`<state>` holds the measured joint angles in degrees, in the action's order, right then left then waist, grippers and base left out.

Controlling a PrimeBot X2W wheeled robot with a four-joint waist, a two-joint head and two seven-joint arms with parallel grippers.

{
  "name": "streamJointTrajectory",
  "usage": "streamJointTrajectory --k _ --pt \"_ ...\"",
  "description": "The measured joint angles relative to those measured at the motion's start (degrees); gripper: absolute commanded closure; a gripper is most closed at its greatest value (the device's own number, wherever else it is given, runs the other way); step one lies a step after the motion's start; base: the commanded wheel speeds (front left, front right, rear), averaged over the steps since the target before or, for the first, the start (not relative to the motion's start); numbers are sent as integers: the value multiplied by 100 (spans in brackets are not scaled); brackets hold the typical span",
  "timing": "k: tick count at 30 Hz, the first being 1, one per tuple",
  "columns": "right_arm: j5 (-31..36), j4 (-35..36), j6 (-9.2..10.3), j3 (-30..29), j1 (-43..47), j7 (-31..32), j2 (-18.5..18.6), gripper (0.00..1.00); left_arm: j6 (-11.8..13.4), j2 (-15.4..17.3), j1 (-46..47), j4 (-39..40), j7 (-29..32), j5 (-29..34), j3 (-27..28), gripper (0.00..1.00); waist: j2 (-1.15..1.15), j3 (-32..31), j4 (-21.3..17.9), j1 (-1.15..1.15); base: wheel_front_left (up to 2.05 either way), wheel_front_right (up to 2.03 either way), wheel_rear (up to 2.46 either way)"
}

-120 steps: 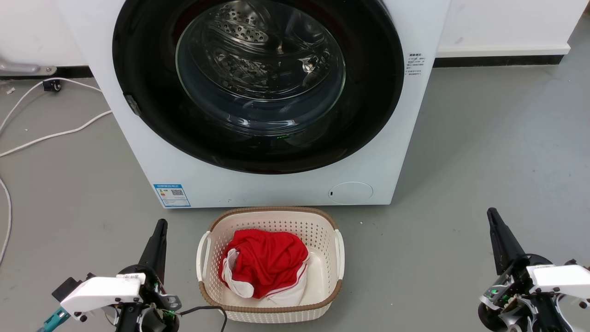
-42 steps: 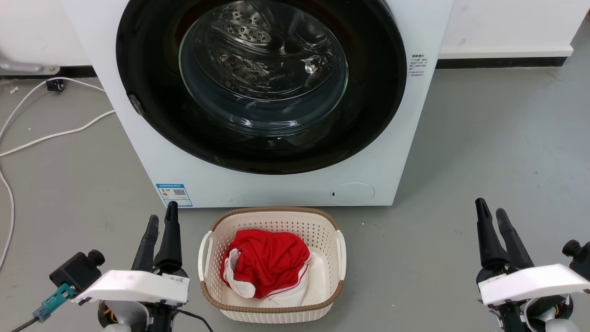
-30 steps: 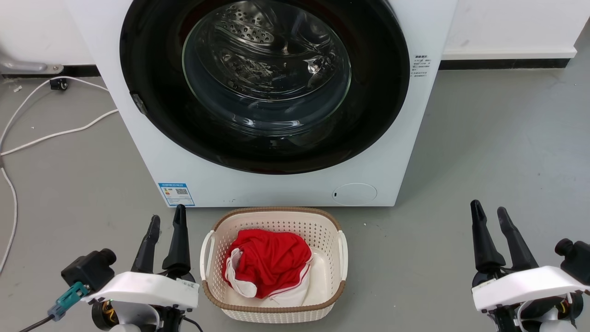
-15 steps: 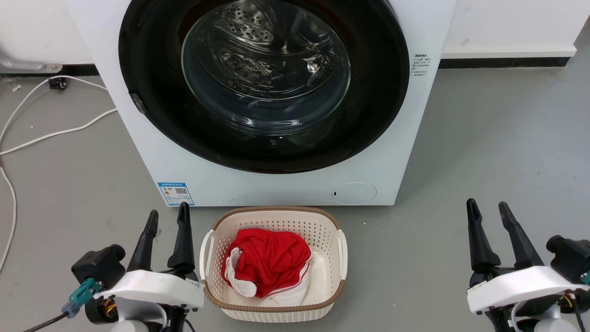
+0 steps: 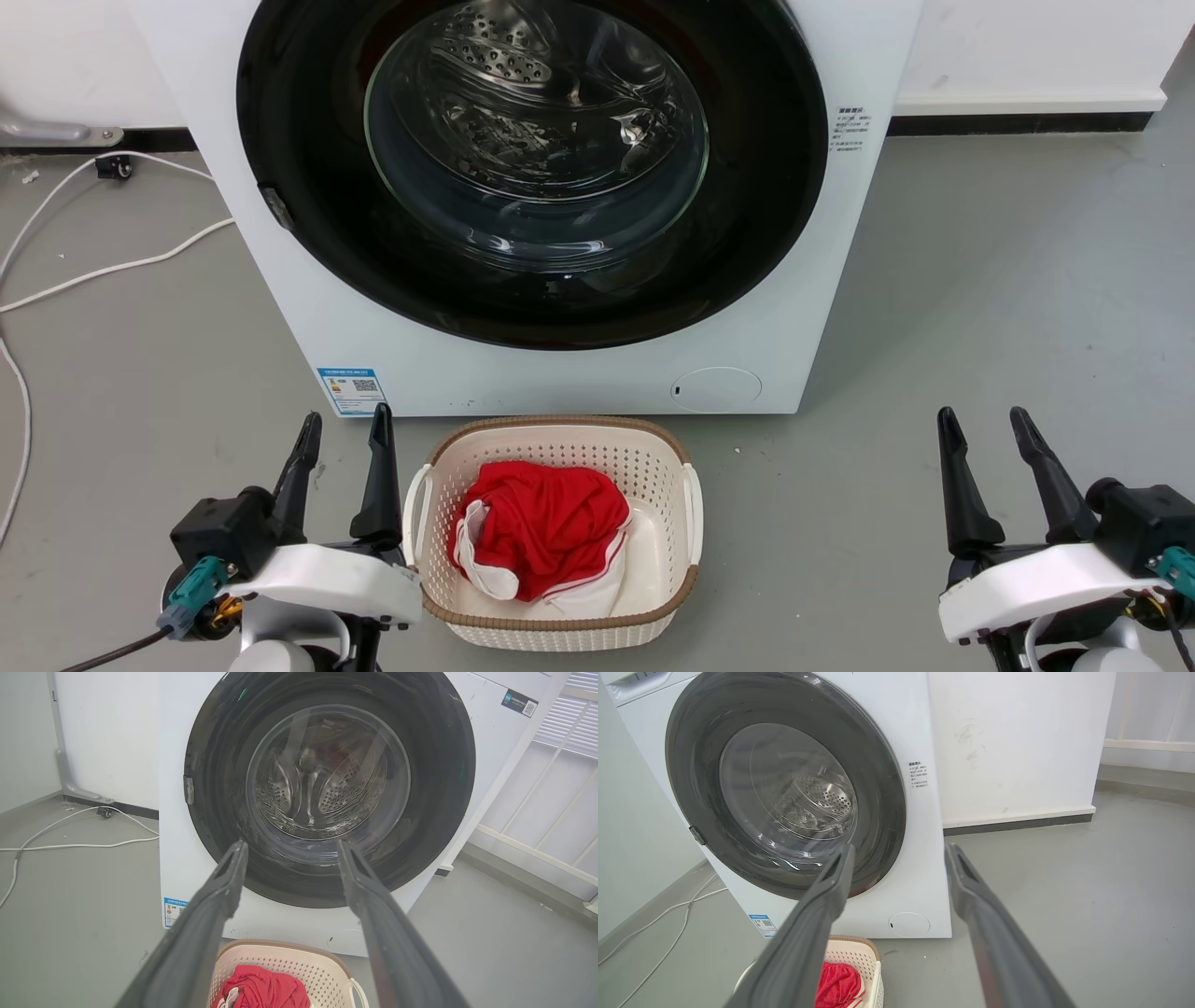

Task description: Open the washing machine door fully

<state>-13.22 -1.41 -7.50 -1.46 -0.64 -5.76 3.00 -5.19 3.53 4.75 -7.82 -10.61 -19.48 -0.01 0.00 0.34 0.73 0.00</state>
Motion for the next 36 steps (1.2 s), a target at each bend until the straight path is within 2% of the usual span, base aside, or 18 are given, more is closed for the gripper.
streamJointTrajectory --k 23,36 --pt "1176 89 0 9 68 34 0 0 101 93 29 9 -274 1140 -110 0 0 22 -15 0 0 0 0" --pt "1630 105 -1 12 85 80 0 0 143 100 49 7 -414 1645 -141 0 0 31 15 0 0 0 0"
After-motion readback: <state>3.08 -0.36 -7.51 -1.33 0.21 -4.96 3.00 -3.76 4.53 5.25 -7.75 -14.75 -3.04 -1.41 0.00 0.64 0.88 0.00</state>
